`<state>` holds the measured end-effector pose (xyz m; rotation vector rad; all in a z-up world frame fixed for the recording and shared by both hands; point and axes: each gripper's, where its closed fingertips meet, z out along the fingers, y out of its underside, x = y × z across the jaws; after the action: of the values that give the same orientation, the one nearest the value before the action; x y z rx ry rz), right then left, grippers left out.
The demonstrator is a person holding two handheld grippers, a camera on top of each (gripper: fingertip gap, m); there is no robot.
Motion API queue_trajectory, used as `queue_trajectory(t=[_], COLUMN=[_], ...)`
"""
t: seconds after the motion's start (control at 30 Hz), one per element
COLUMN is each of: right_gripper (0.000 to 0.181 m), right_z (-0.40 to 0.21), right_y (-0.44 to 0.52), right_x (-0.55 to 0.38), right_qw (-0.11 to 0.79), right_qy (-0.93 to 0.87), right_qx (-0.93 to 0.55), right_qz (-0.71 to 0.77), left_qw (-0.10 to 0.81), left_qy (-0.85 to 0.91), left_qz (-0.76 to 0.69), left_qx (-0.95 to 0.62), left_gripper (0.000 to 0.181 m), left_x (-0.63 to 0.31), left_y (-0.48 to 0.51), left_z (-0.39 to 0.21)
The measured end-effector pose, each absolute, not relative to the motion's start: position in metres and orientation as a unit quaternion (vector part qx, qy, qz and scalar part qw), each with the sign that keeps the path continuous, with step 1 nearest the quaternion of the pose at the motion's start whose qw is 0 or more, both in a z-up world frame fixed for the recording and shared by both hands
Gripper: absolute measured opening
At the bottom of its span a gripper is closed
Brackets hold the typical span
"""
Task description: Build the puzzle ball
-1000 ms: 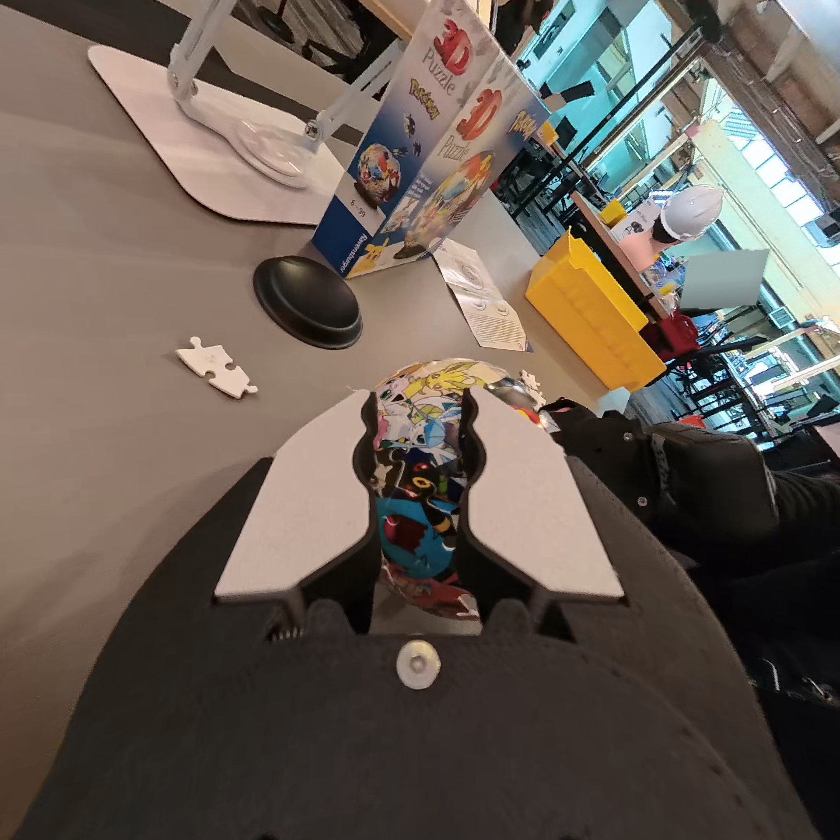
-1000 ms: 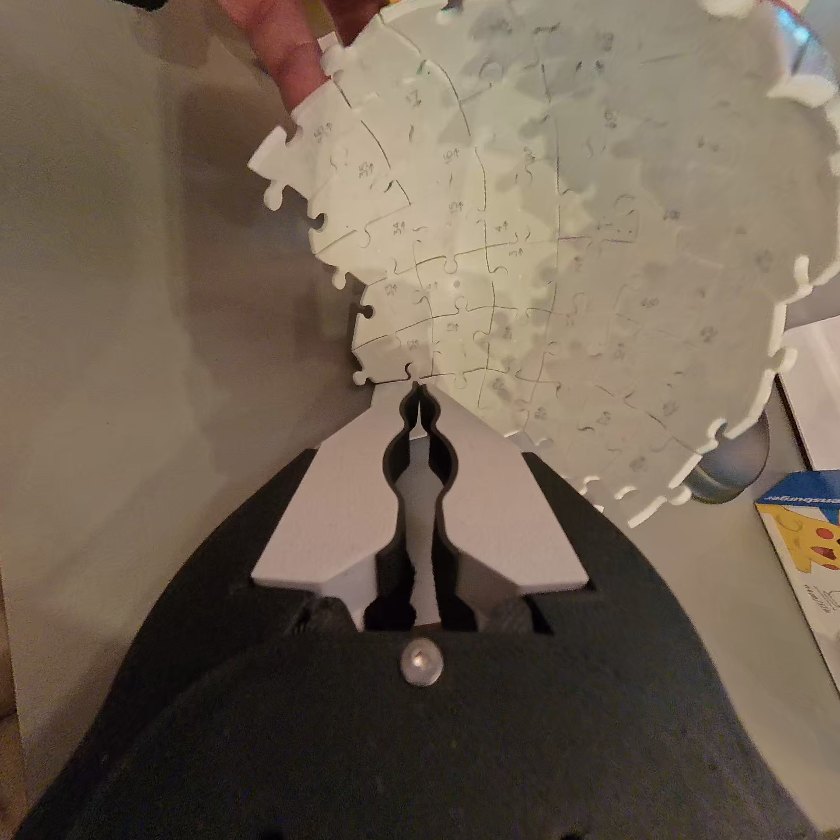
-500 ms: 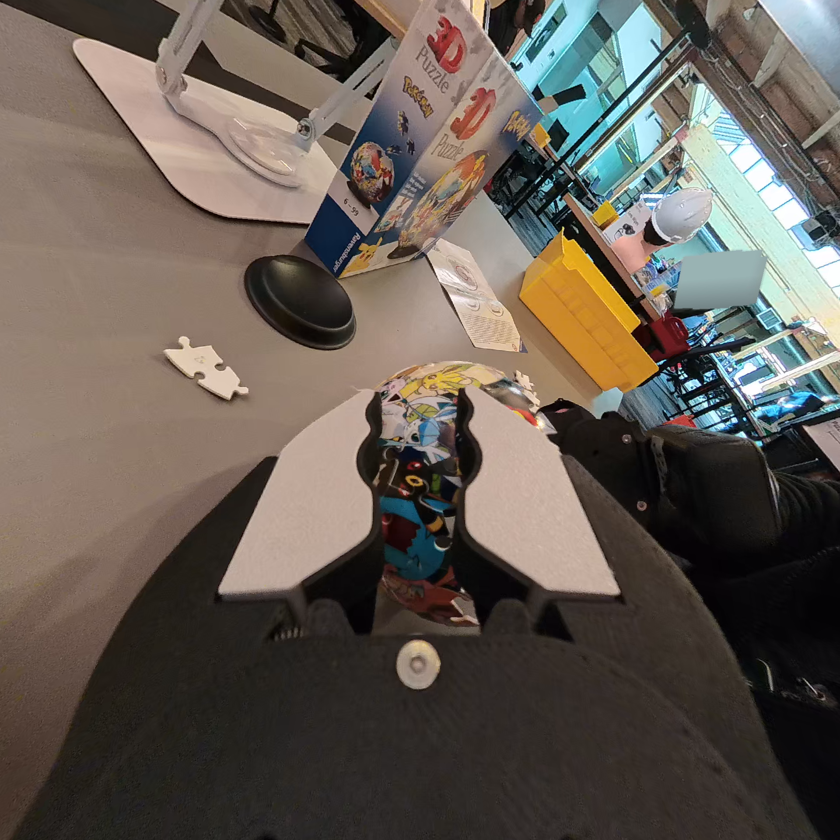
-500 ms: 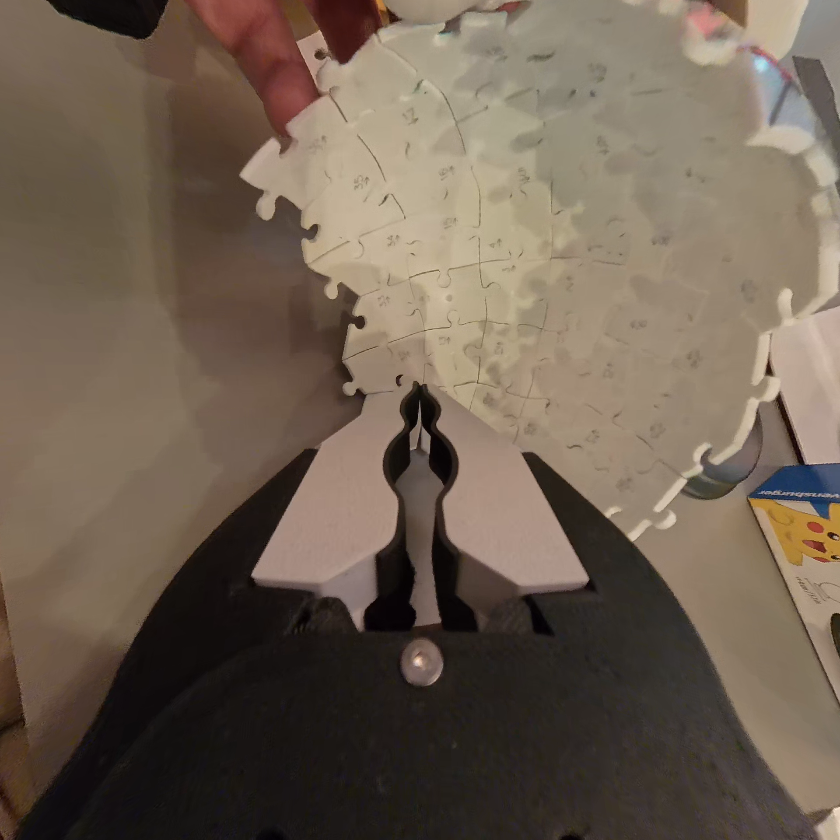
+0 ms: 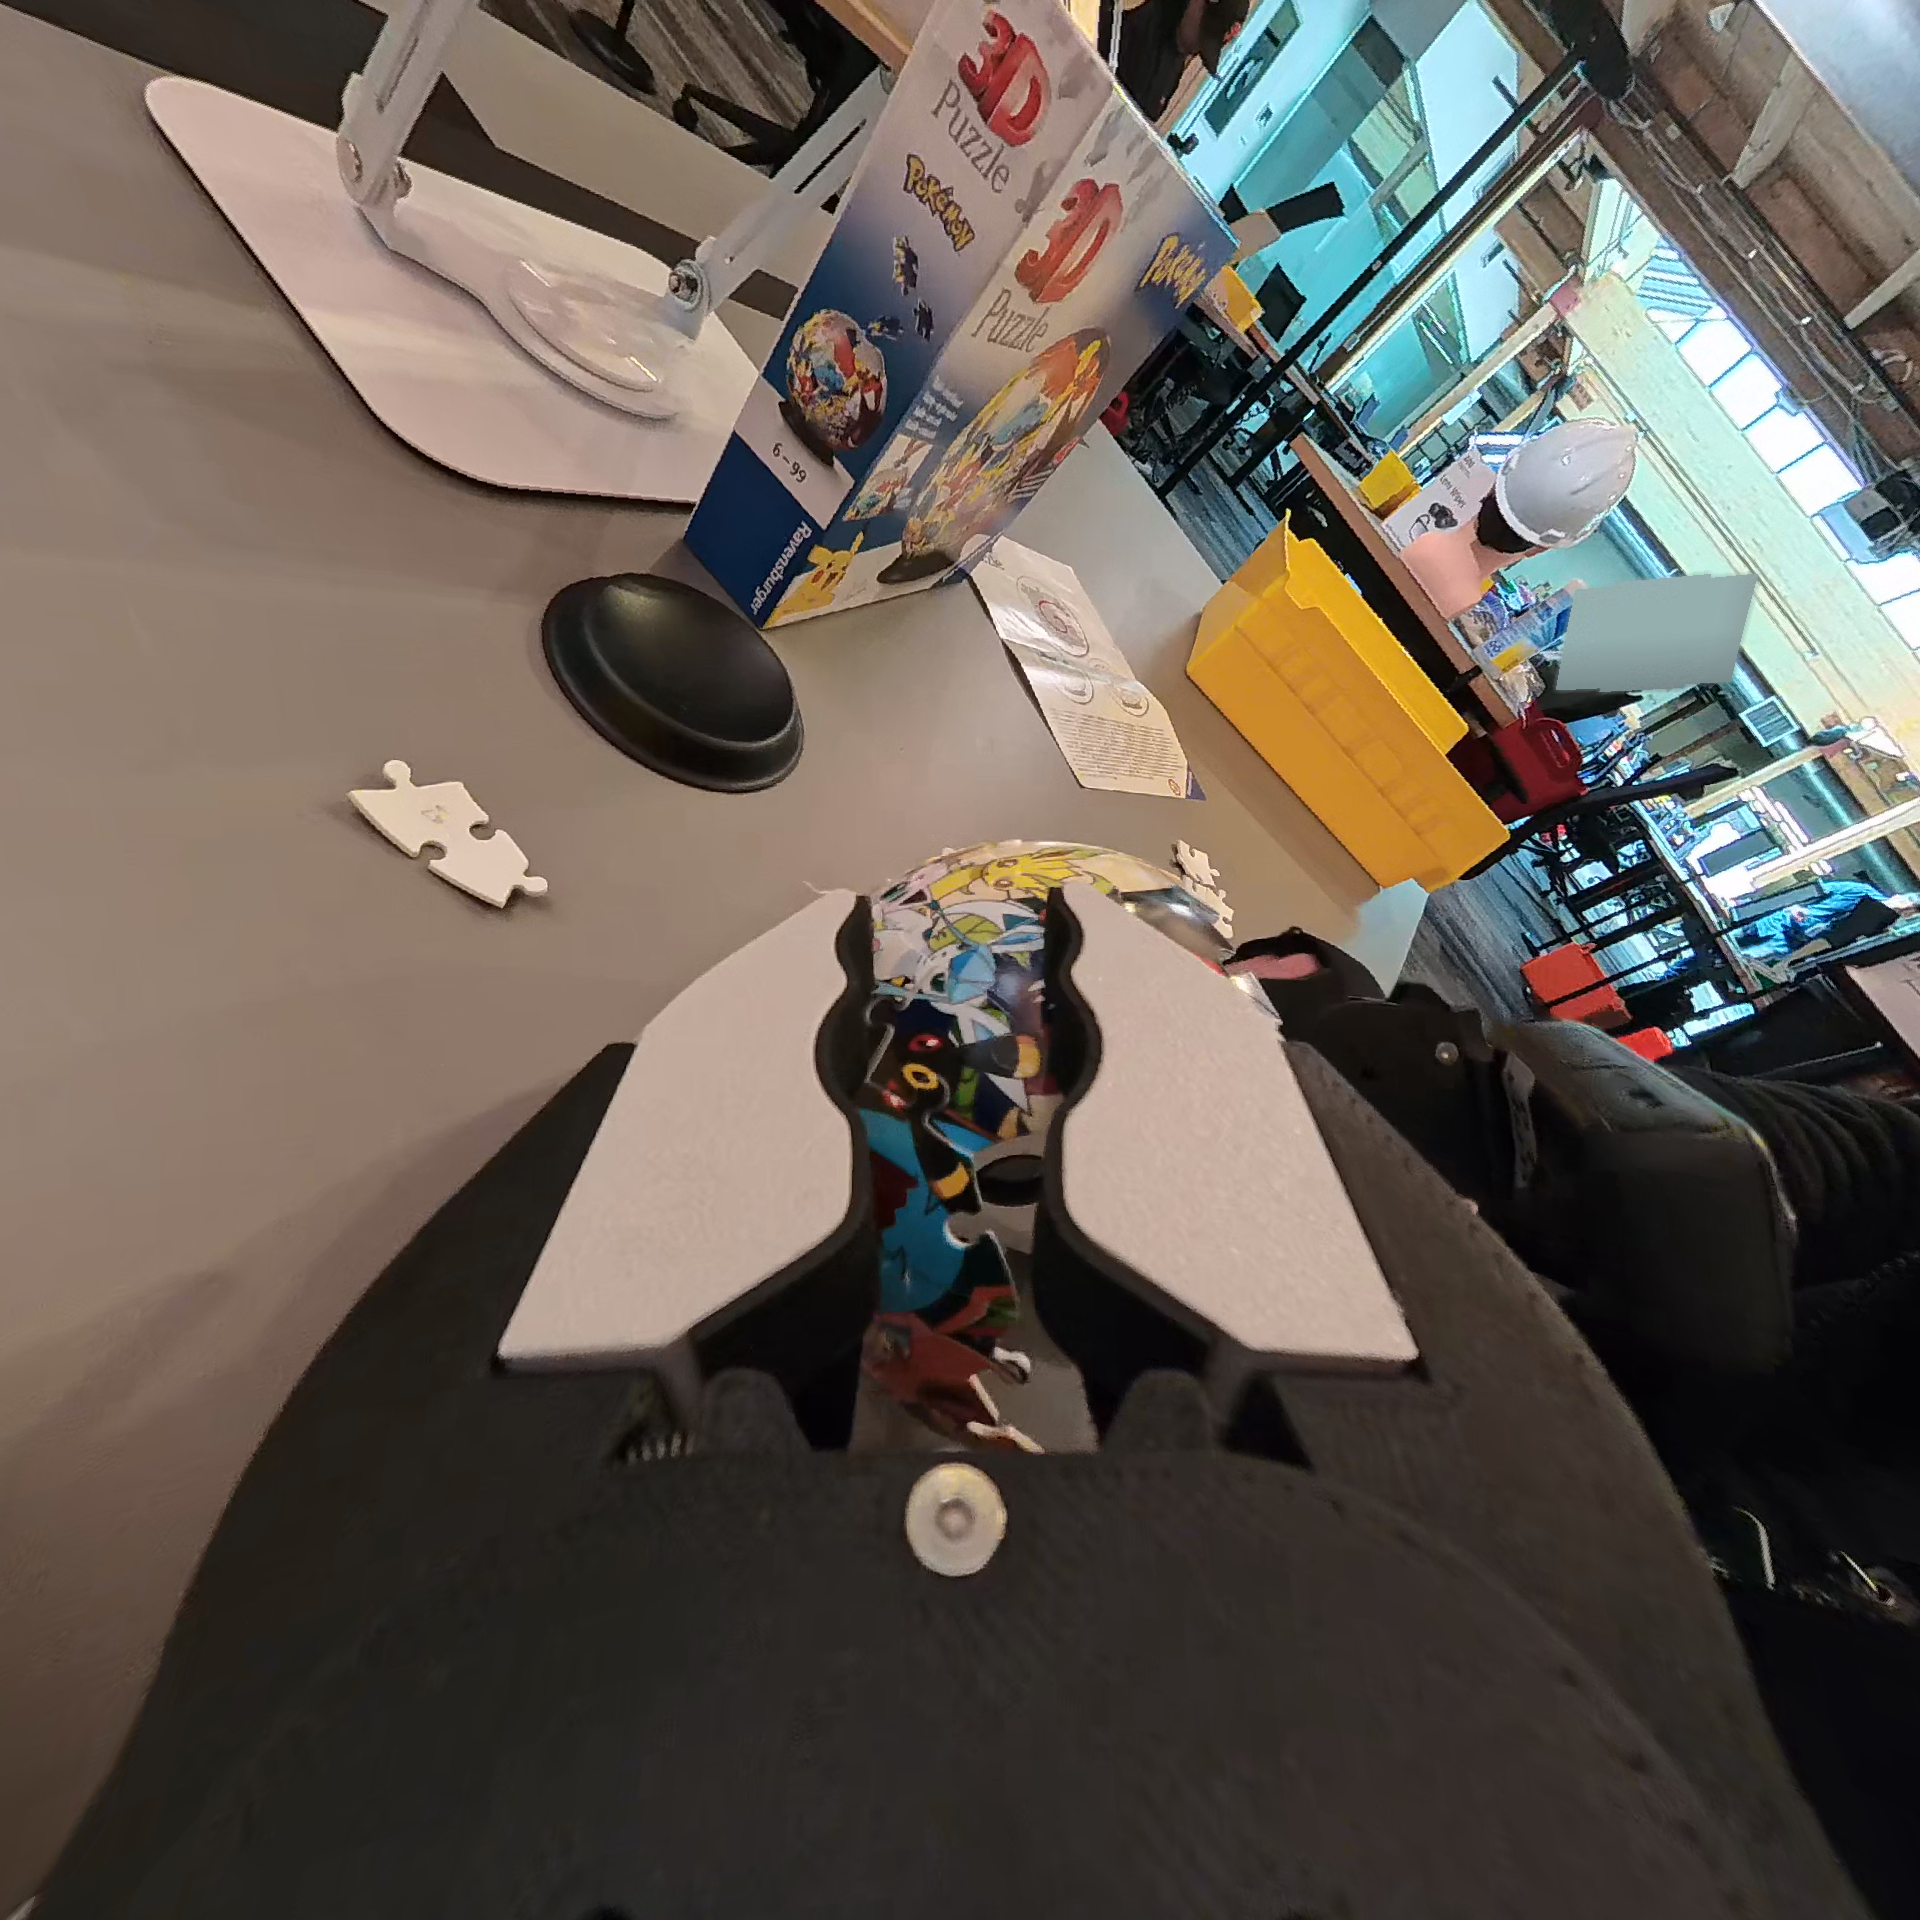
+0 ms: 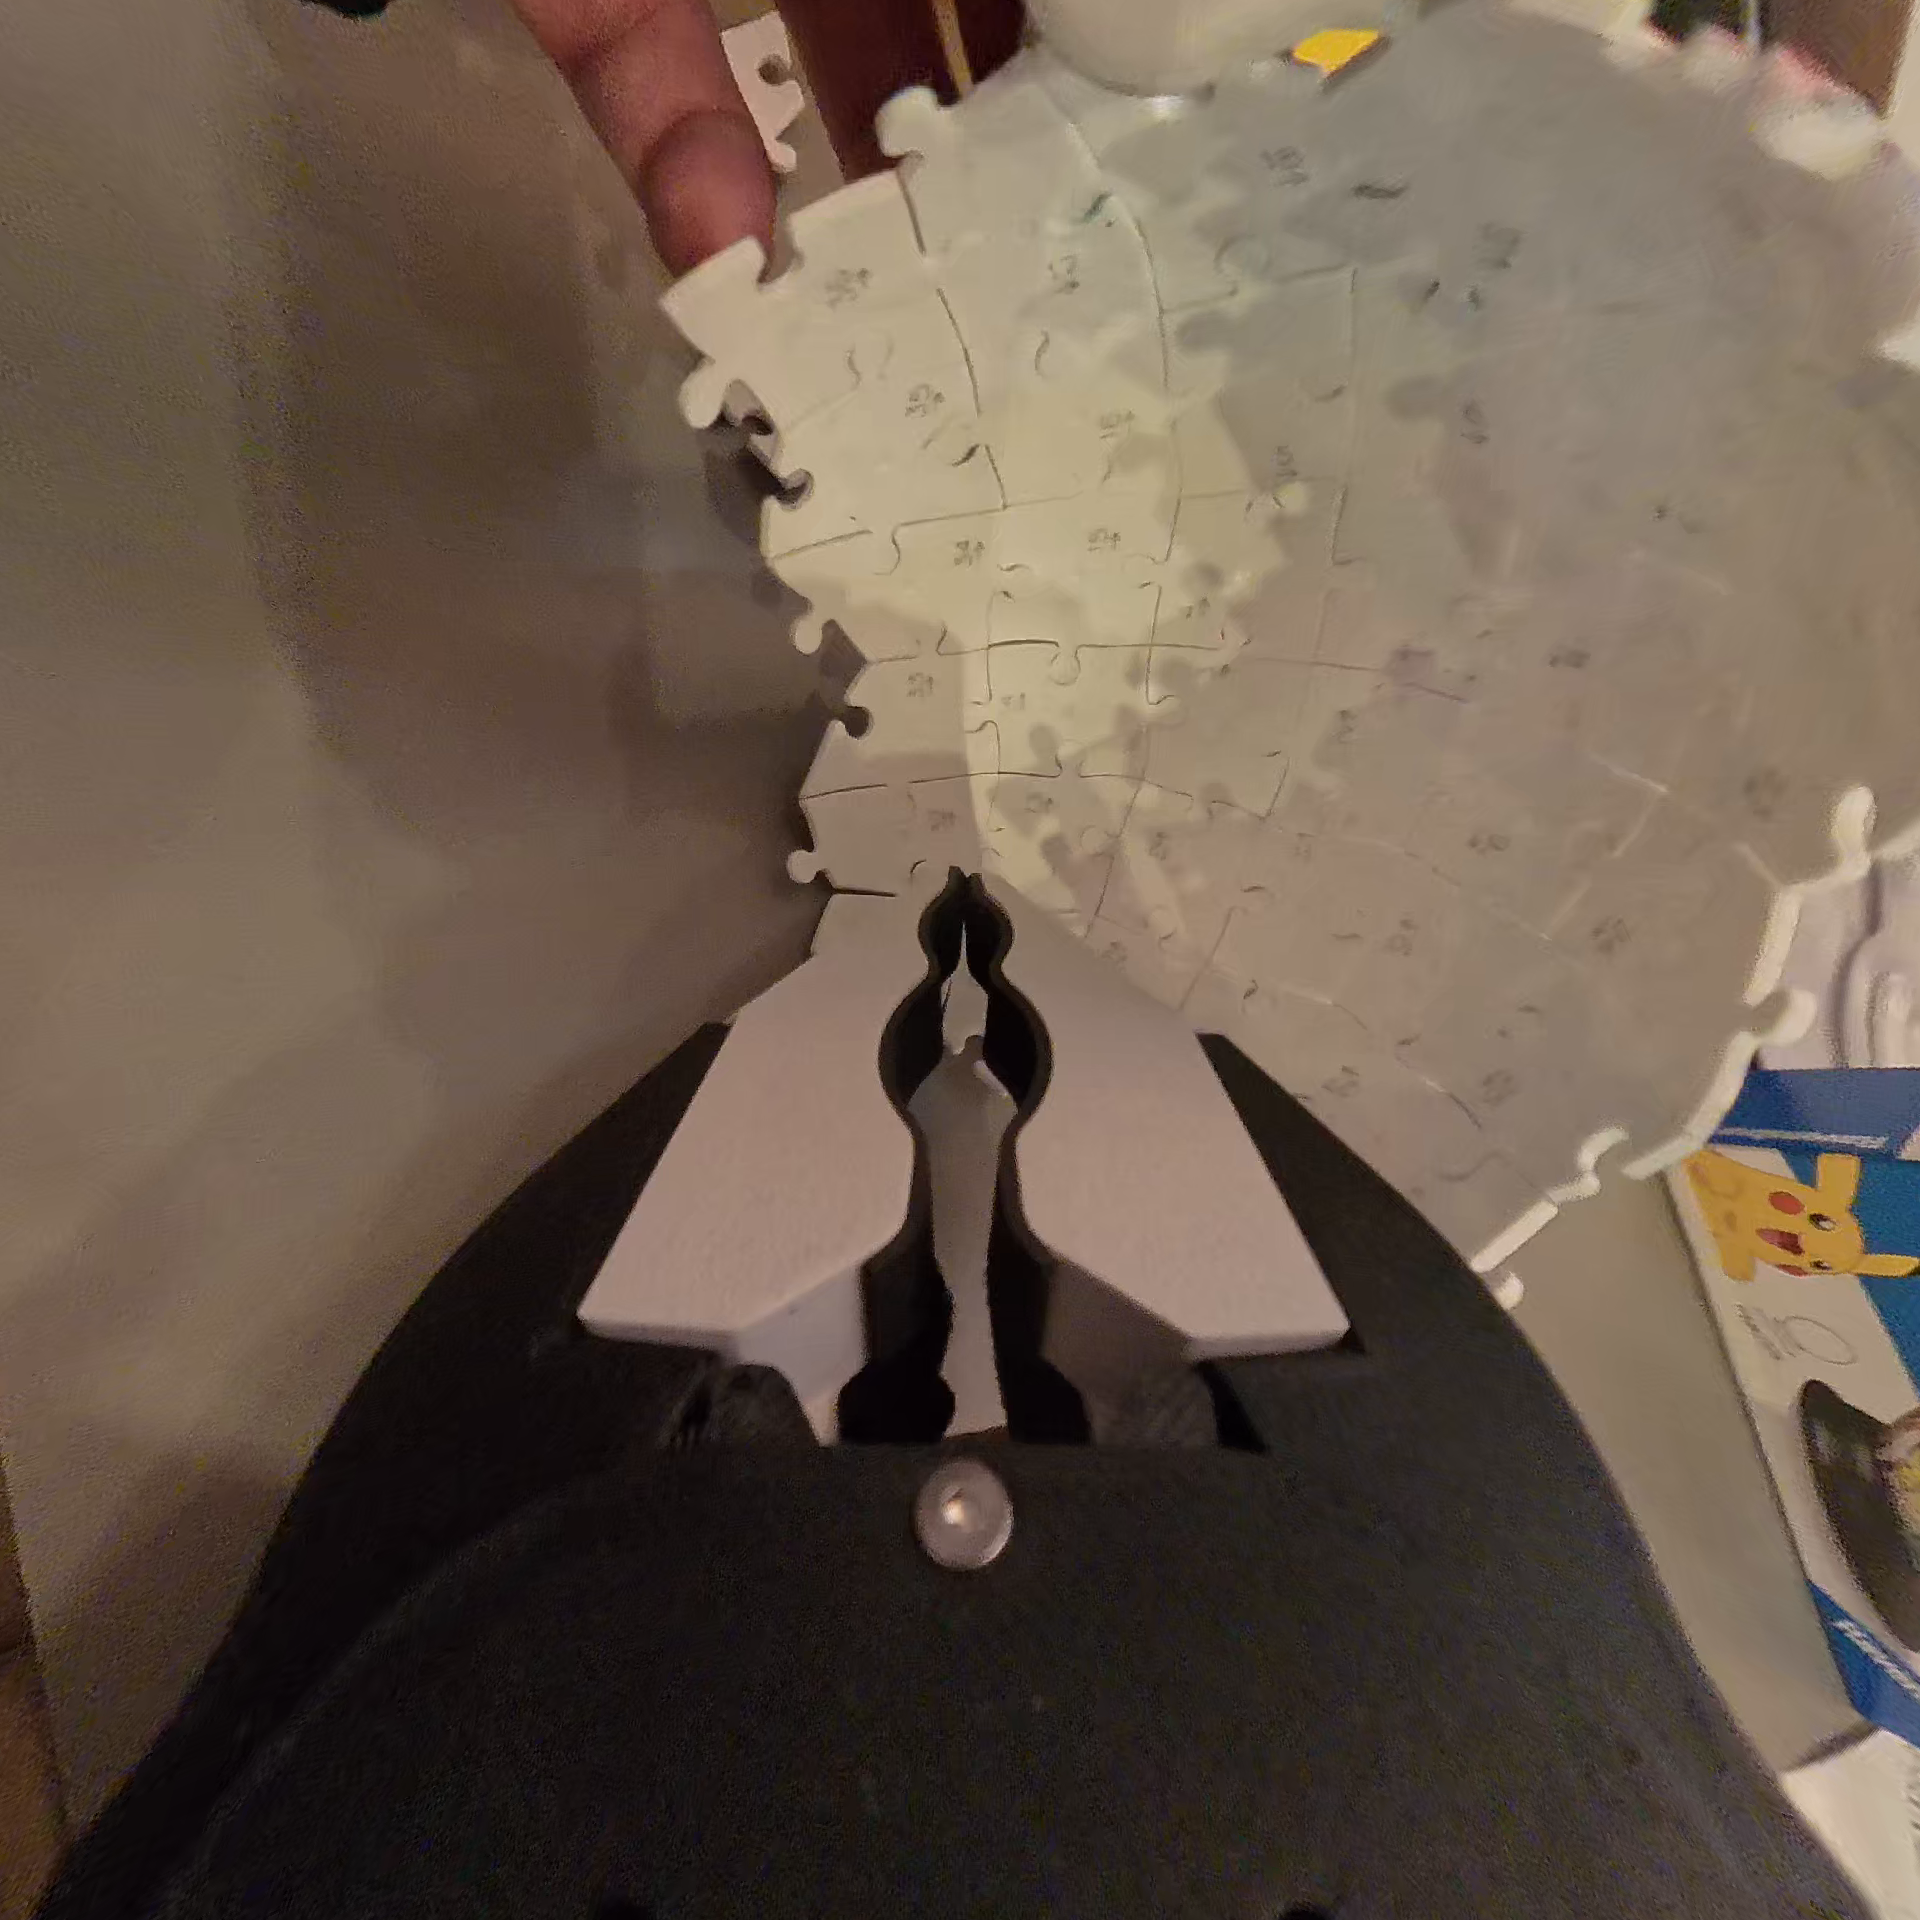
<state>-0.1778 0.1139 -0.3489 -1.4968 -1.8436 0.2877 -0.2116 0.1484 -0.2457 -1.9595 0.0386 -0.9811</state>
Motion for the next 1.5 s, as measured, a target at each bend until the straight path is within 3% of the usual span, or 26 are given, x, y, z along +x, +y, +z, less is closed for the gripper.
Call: queue_trajectory(t=[0.23, 0.6, 1.5], right_gripper=[0.0, 0.0, 0.0], right_z=[-0.349, -0.349, -0.348], right_y=[0.114, 0.114, 0.113], right_x=[-0.177, -0.178, -0.154], right_qw=[0.371, 0.335, 0.313], right_qy=[-0.739, -0.696, -0.694], right_qx=[-0.562, -0.623, -0.635], right_qz=[0.043, 0.124, 0.127], left_qw=[0.457, 0.461, 0.456], left_qy=[0.011, 0.002, 0.004], left_qz=[-0.401, -0.401, -0.401], left_qx=[-0.794, -0.792, -0.794], left_gripper=[0.03, 0.03, 0.029], left_x=[-0.211, -0.217, -0.21], left_y=[0.147, 0.15, 0.146], left_z=[-0.246, -0.248, -0.251])
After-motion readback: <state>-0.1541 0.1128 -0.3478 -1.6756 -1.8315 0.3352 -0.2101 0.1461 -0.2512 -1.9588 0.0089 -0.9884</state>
